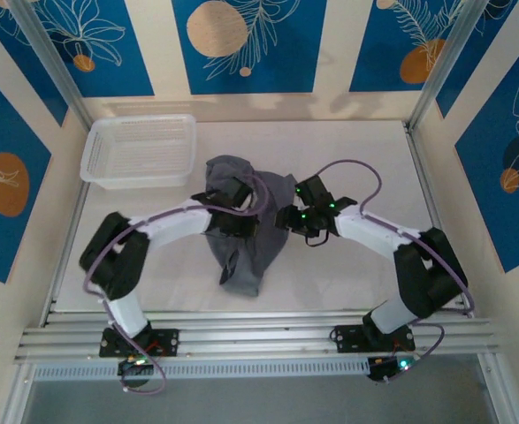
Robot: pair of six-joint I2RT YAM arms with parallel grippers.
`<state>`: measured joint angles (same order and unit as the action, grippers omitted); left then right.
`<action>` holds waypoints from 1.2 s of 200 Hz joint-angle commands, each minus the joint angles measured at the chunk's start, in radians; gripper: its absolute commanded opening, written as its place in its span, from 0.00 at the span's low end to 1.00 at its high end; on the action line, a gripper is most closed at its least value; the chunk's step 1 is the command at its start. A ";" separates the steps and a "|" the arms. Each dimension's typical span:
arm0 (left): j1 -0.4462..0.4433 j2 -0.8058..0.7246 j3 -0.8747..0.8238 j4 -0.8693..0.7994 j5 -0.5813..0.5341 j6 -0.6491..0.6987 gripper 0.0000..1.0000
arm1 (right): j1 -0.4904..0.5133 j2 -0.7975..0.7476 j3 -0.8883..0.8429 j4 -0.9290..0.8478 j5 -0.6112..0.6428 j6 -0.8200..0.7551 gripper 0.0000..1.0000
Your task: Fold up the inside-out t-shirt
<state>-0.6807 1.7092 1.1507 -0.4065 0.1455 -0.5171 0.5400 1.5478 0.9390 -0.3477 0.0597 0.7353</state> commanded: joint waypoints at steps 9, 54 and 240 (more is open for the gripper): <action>0.086 -0.168 -0.037 0.009 0.134 -0.042 0.00 | 0.025 0.125 0.086 0.007 -0.057 -0.009 0.58; 0.175 -0.262 -0.096 -0.004 0.198 -0.046 0.00 | 0.023 0.234 0.135 0.069 -0.094 0.011 0.43; 0.347 -0.281 -0.141 -0.106 -0.142 -0.017 0.07 | 0.227 0.500 0.526 0.009 -0.208 -0.304 0.32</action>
<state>-0.3424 1.4250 0.9955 -0.5102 0.0200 -0.5438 0.7483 2.0628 1.4269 -0.2832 -0.0910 0.4458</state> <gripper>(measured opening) 0.076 0.557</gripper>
